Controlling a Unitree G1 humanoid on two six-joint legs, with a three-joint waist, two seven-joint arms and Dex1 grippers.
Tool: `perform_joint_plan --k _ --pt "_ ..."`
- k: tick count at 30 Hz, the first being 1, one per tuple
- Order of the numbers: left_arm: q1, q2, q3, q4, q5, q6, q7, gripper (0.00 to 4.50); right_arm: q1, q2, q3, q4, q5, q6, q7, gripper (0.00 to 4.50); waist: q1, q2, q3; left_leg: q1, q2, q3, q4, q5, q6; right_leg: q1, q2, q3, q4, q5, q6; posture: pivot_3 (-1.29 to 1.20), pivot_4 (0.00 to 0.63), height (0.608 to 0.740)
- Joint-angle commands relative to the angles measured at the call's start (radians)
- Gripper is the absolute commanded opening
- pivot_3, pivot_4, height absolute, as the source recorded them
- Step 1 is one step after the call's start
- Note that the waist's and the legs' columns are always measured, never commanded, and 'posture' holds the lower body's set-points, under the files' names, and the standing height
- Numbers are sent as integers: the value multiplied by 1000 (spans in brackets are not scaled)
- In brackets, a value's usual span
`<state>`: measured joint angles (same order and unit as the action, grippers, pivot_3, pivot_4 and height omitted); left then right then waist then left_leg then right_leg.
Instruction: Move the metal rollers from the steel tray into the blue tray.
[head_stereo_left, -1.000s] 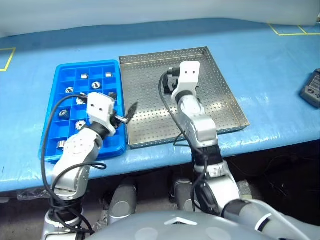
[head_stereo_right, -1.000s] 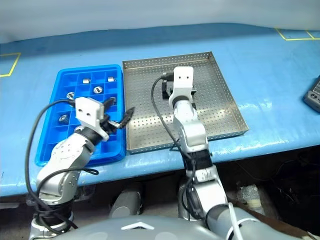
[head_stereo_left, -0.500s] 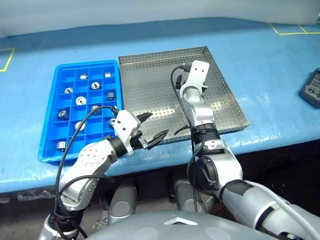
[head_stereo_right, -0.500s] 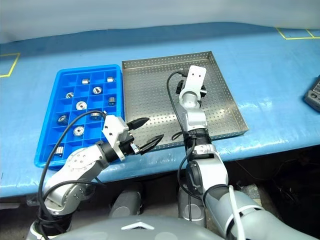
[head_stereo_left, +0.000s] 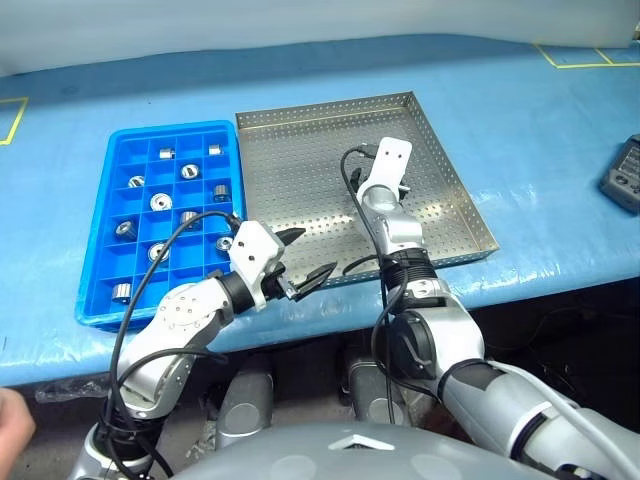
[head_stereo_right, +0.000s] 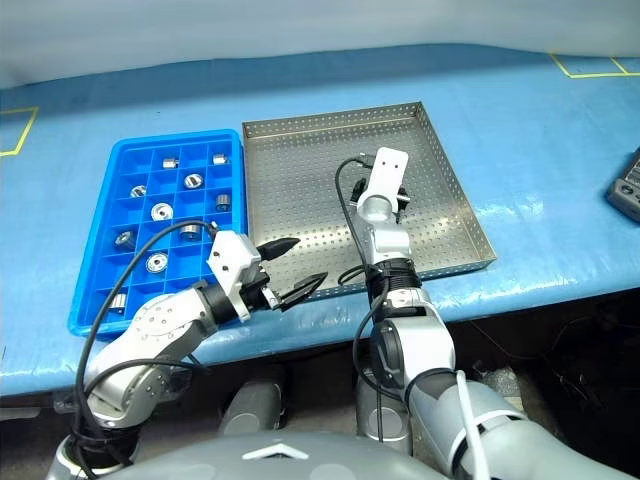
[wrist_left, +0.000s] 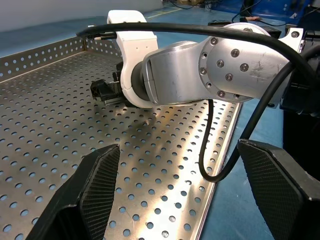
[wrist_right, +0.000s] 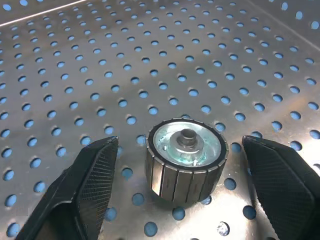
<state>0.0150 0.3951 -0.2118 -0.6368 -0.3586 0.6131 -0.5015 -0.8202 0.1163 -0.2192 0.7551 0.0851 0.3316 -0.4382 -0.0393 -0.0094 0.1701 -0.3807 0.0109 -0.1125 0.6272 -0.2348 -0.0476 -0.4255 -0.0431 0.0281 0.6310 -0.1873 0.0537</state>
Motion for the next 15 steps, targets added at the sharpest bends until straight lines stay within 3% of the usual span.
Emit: perform_joint_plan --k 1,5,10,15 --pt "0 0 -1 -36 -8 4 7 4140 -20 1 7 3 -2 -28 1 3076 0 0 0 0 0 0 0 0 0 0 0 0 0 0 0 85 150 740" --pt "9 -4 6 -26 -3 10 22 4140 -19 -1 17 1 -6 -34 14 1816 -1 0 0 0 0 0 0 0 0 0 0 0 0 0 0 89 150 740" --pt "36 -37 42 -10 32 -3 109 4140 34 19 110 -146 -17 -5 150 1730 1 0 0 0 0 0 0 0 0 0 0 0 0 0 0 121 150 740" --pt "91 -165 173 23 167 -183 344 4140 155 35 345 -494 49 141 483 1730 5 1 0 0 1 0 -1 0 1 -1 0 0 0 0 3 158 150 740"
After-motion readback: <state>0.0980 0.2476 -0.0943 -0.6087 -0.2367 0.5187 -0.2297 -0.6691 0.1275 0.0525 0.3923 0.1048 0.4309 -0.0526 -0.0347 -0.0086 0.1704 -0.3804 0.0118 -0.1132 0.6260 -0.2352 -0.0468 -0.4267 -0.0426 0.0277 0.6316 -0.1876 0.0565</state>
